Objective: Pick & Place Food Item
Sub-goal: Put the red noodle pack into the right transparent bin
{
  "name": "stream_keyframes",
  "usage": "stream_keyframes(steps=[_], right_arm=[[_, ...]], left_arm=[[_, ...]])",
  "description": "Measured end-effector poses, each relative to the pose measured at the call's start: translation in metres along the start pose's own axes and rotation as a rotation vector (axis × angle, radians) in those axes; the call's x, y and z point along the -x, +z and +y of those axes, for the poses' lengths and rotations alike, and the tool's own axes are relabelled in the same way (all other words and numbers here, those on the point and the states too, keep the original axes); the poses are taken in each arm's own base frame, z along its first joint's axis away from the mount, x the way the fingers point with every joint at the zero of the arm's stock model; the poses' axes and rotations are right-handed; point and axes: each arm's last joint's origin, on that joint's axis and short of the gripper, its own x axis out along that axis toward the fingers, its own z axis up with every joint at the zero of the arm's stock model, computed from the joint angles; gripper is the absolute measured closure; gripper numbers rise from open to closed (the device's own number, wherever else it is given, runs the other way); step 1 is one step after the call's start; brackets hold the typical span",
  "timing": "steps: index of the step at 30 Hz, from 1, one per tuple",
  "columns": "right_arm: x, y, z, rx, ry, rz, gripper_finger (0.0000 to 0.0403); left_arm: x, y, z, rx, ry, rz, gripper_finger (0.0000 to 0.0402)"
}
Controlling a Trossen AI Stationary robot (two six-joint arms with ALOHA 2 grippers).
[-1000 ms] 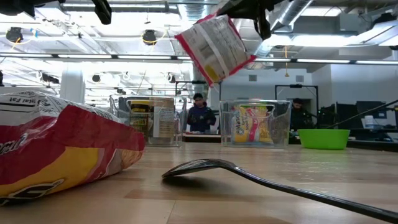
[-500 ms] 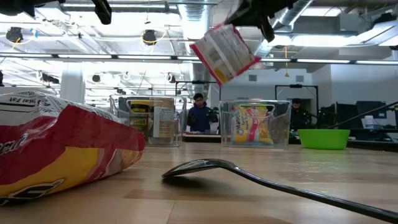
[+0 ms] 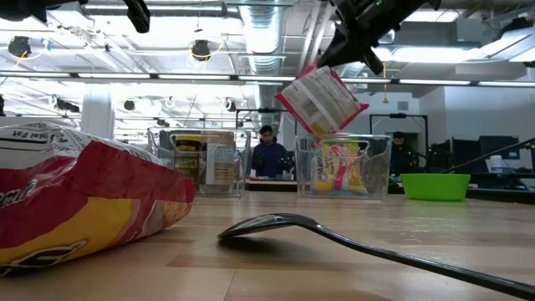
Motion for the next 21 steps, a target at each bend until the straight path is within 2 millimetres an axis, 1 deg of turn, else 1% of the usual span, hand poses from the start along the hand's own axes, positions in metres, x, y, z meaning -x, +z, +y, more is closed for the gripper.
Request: stream_keyframes(steps=[8,13,18,21], right_arm=[[-0.002,-0.005,-0.015,0.003,-0.087,0.088,0.0403],[-0.006,-0.005,-0.021,0.007,-0.105,0.090,0.0403],[-0.012,-0.015,-0.029,-0.012,-0.131,0.110,0.0403],[-0.013,-0.016,-0.032,-0.026,-0.141,0.111,0.0403]], left_arm=[[0.000,0.000,0.000,0.000,0.000,0.000,0.0398],[0.000,0.000,0.000,0.000,0.000,0.000,0.0398],[0.000,0.000,0.000,0.000,0.000,0.000,0.0398],[0.000,0.000,0.000,0.000,0.000,0.000,0.0398]])
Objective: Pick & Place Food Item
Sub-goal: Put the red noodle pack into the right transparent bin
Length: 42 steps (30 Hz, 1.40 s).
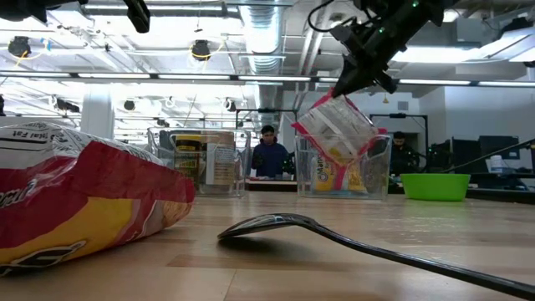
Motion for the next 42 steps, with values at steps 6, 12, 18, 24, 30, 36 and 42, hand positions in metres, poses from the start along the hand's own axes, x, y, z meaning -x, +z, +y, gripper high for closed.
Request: stream_keyframes(steps=[6,12,18,24,30,36,42], right_arm=[[-0.006,-0.002,-0.002,-0.017,0.020,-0.051,0.0403],[-0.010,-0.004,-0.006,-0.041,0.018,-0.062,0.0403],[-0.017,-0.002,-0.007,-0.054,0.017,-0.074,0.0403],[-0.045,-0.007,-0.007,-0.063,0.049,-0.011,0.0403],[-0.055,-0.010,-0.009,-0.062,0.019,0.003,0.0403],[-0.056,-0.011,-0.013,-0.065,-0.010,0.016,0.0403],[-0.057,-0.012,-0.022,-0.049,-0.078,0.041,0.0403]], left_arm=[[0.000,0.000,0.000,0.000,0.008,-0.004,0.0398],[0.000,0.000,0.000,0.000,0.016,-0.007,0.0398],[0.000,0.000,0.001,-0.016,0.023,-0.010,0.0398],[0.000,0.001,0.001,-0.019,0.027,-0.013,0.0398],[0.000,0.001,0.001,-0.019,0.027,-0.014,0.0398],[0.000,0.001,0.001,-0.019,0.027,-0.014,0.0398],[0.000,0.001,0.001,-0.019,0.027,-0.014,0.0398]])
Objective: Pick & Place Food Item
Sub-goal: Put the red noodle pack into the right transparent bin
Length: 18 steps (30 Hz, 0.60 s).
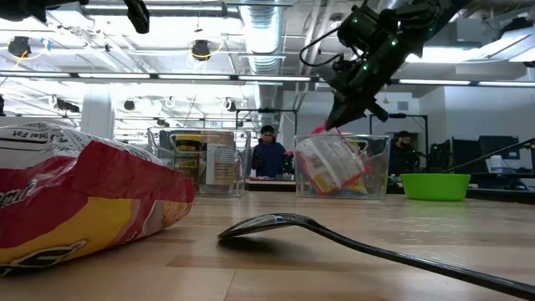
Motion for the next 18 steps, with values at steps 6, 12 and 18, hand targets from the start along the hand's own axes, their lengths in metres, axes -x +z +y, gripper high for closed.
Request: stream_keyframes(steps=[6,12,18], right_arm=[[0.000,-0.003,-0.006,0.049,-0.086,0.019,0.0403],[0.001,-0.009,-0.006,0.070,-0.113,0.067,0.0403],[0.007,-0.013,-0.004,0.093,-0.159,0.067,0.0403]], left_arm=[[0.000,0.000,0.000,0.000,0.000,0.000,0.0398],[0.000,0.000,0.000,0.000,0.000,-0.001,0.0398],[0.000,0.000,0.000,0.000,0.014,-0.006,0.0398]])
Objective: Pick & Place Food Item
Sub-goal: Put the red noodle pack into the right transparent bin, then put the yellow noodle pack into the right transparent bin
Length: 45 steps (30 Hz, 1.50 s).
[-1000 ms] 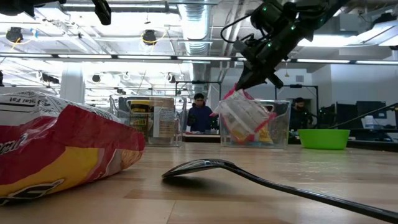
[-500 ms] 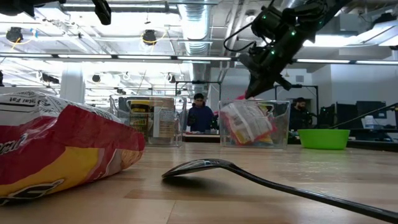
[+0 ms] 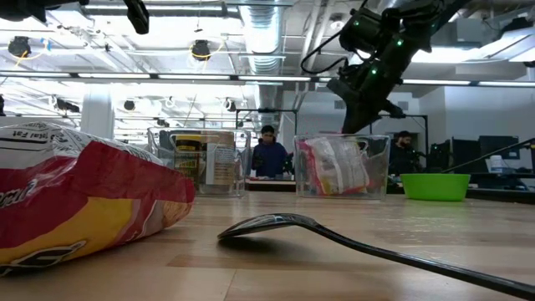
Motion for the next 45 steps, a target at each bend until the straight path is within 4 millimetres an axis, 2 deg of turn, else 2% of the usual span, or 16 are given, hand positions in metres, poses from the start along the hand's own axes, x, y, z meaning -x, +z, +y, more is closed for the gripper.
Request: stream_keyframes(steps=[7,23,37,45], right_arm=[[0.011,0.001,-0.006,-0.037,-0.051,-0.017,0.0403],[0.008,-0.004,-0.010,-0.035,-0.077,0.038,0.0384],[0.006,-0.001,-0.019,-0.104,-0.114,0.036,0.0310],[0.005,0.000,-0.022,-0.114,-0.120,0.035,0.0230]], left_arm=[[0.000,0.000,0.000,0.000,0.008,-0.003,0.0398],[0.000,0.000,0.000,0.000,0.007,-0.002,0.0398],[0.000,0.000,0.000,0.000,0.007,-0.002,0.0398],[0.000,0.000,0.000,0.000,0.007,-0.002,0.0398]])
